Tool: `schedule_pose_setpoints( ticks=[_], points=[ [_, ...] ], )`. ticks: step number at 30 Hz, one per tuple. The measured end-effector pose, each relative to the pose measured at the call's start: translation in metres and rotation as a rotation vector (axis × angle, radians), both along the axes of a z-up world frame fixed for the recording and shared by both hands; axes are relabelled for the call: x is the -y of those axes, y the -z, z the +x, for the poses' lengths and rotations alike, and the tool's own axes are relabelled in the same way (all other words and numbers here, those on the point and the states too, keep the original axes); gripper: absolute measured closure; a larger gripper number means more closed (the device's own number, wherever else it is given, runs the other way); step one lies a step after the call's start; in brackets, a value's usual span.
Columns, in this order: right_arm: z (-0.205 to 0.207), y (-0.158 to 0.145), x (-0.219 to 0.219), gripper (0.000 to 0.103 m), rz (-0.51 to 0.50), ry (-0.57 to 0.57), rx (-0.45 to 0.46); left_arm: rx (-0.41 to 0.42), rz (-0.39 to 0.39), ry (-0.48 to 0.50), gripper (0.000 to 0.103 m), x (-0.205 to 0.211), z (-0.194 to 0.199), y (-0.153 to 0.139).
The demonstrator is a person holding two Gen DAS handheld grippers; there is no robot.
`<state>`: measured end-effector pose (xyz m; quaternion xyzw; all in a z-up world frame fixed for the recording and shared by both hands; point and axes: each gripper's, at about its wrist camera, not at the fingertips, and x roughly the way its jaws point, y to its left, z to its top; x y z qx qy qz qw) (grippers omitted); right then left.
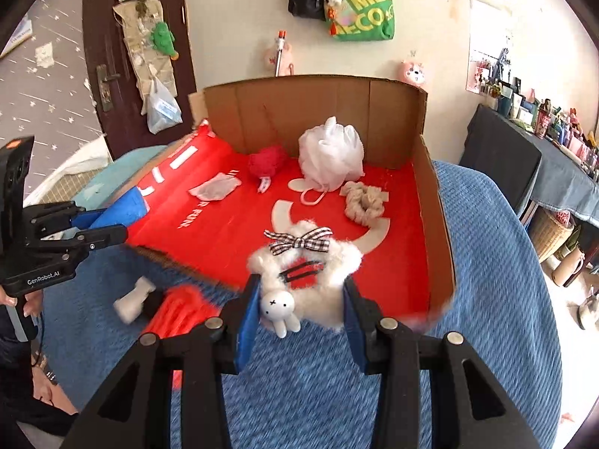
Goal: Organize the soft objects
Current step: 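Carry the bunny and blue cloth into the box and open both tools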
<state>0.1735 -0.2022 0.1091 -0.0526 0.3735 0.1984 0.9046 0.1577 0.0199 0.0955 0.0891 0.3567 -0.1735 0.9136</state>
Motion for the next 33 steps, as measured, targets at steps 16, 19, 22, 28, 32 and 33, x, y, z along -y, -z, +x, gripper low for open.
schedule_pose_setpoints(
  ticks=[16,19,22,28,32,33],
  points=[
    [0.078,0.037,-0.014,0.059,-0.162,0.009,-0.185,-0.163,0.068,0.016,0.074,0.015,0.078,0.036],
    [0.083,0.041,-0.015,0.059,-0.163,0.011,-0.202,-0.177,0.077,0.007,0.074,0.014,0.084,0.039],
    [0.086,0.044,-0.016,0.059,-0.166,0.011,-0.217,-0.191,0.078,0.007,0.074,0.013,0.086,0.043],
    [0.089,0.046,-0.017,0.059,-0.162,0.014,-0.222,-0.194,0.071,0.010,0.074,0.013,0.088,0.045],
    [0.089,0.047,-0.018,0.058,-0.160,0.015,-0.222,-0.194,0.063,0.011,0.074,0.013,0.088,0.046],
    [0.089,0.047,-0.018,0.058,-0.161,0.014,-0.222,-0.194,0.062,0.012,0.074,0.013,0.088,0.046]
  ],
)
